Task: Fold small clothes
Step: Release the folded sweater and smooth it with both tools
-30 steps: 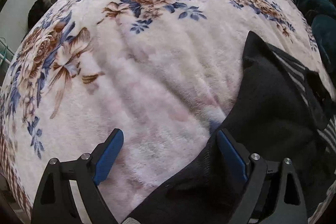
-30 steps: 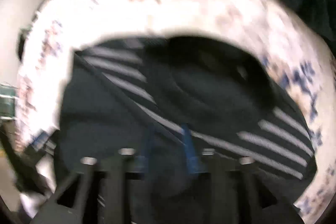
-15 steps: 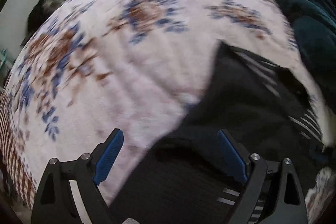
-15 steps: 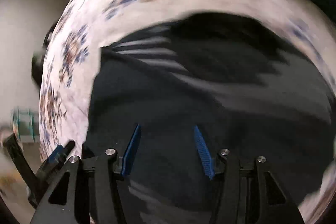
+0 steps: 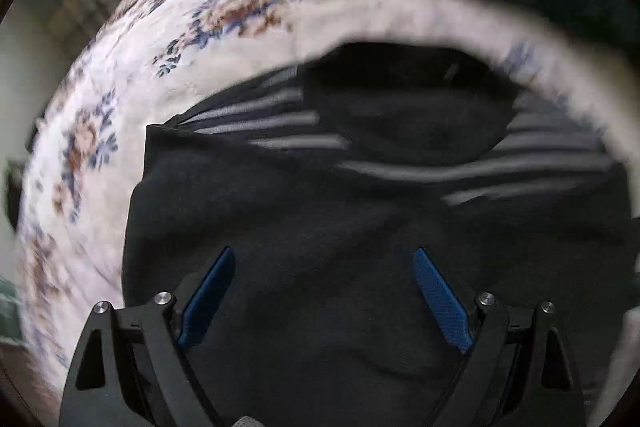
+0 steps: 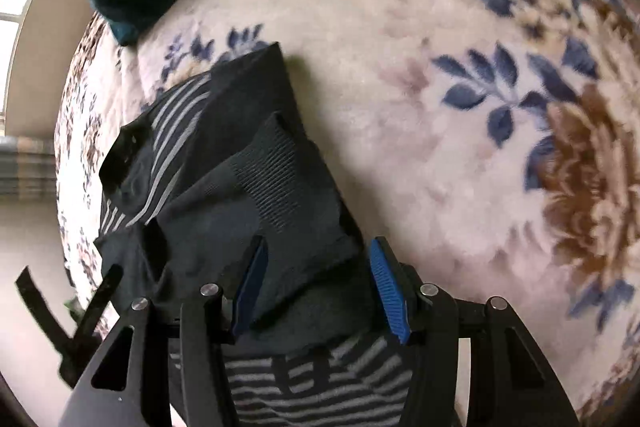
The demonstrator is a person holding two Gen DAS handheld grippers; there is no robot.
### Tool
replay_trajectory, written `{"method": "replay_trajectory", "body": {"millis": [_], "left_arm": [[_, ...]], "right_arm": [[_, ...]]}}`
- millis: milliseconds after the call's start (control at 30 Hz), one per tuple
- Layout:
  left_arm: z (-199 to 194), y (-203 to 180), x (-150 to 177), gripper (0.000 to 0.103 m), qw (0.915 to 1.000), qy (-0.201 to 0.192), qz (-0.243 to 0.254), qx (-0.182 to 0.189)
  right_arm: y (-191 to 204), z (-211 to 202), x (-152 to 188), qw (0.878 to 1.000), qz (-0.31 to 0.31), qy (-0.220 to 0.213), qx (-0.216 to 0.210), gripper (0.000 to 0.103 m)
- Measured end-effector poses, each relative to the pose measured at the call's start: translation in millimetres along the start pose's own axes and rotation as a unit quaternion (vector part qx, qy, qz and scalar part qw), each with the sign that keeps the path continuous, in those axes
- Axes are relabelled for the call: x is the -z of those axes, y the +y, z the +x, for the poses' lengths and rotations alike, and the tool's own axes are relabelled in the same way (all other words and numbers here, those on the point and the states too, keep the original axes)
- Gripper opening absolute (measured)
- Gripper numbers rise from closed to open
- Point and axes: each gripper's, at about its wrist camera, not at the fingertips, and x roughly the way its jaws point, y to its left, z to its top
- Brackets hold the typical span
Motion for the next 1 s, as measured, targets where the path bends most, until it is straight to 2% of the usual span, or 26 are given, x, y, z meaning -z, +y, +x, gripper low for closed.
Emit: {"method": "replay_trajectory", "body": {"millis": [33, 100, 167, 233, 400, 500, 600, 700, 733, 767, 833, 900, 967, 1000], "left_arm": [[14.0, 6.7, 3.6, 0.092, 0.9995, 0.015, 0.008, -0.028], [23.3, 31.9, 7.9, 0.092, 0.9991, 0.025, -0.034, 0.008], [22.1, 45.6, 9.2, 0.092, 0.9984, 0.027, -0.050, 0.002], [21.0, 54.9, 9.3, 0.092, 0.9980, 0.029, -0.056, -0.003], [22.8, 61.6, 5.5, 0.092, 0.9981, 0.029, -0.052, -0.016], [11.2, 70.0, 9.2, 0.092, 0.9981, 0.021, -0.053, -0.025], [11.2, 85.1, 22.8, 0.092, 0.9969, 0.027, -0.070, -0.025], [25.0, 104.8, 40.3, 0.093, 0.9949, 0.039, -0.085, -0.038], [27.4, 113.8, 43.1, 0.101, 0.9942, 0.035, -0.094, -0.039], [29.7, 122.9, 44.2, 0.103, 0.9932, 0.033, -0.106, -0.034], [31.5, 135.0, 43.1, 0.103, 0.9916, 0.033, -0.122, -0.025], [28.4, 138.9, 41.3, 0.103, 0.9919, 0.026, -0.119, -0.035], [24.9, 144.1, 40.3, 0.103, 0.9906, 0.021, -0.119, -0.064], [24.9, 148.7, 40.9, 0.103, 0.9899, 0.020, -0.126, -0.061]], "right_arm": [[-2.9, 5.9, -1.7, 1.000, 0.002, 0.003, -0.003, 0.056], [-4.4, 17.2, -1.9, 1.000, 0.009, 0.005, -0.020, 0.056], [-4.0, 24.7, -0.3, 0.999, 0.016, -0.005, -0.036, 0.054], [-4.7, 20.3, 3.6, 0.999, 0.017, -0.024, -0.033, 0.016], [-2.5, -8.7, 15.5, 0.998, 0.022, -0.041, -0.046, 0.011], [1.4, -21.5, 20.0, 0.998, 0.007, -0.037, -0.041, 0.010], [1.5, -25.8, 19.4, 0.999, -0.016, -0.050, -0.009, 0.010], [-6.7, -23.3, 13.5, 0.999, -0.006, -0.048, -0.007, 0.010], [-8.6, -22.8, 11.5, 0.999, -0.001, -0.048, -0.006, 0.010], [-8.5, -23.3, 10.0, 0.999, 0.000, -0.048, -0.006, 0.010], [-3.1, -24.1, 7.5, 0.999, -0.006, -0.036, -0.019, 0.010], [8.2, -27.2, 6.4, 0.999, -0.015, -0.022, -0.022, 0.012], [29.4, -30.8, 5.8, 0.999, -0.047, -0.015, -0.021, 0.027], [46.0, -31.7, 6.0, 0.997, -0.068, -0.011, -0.023, 0.050]]}}
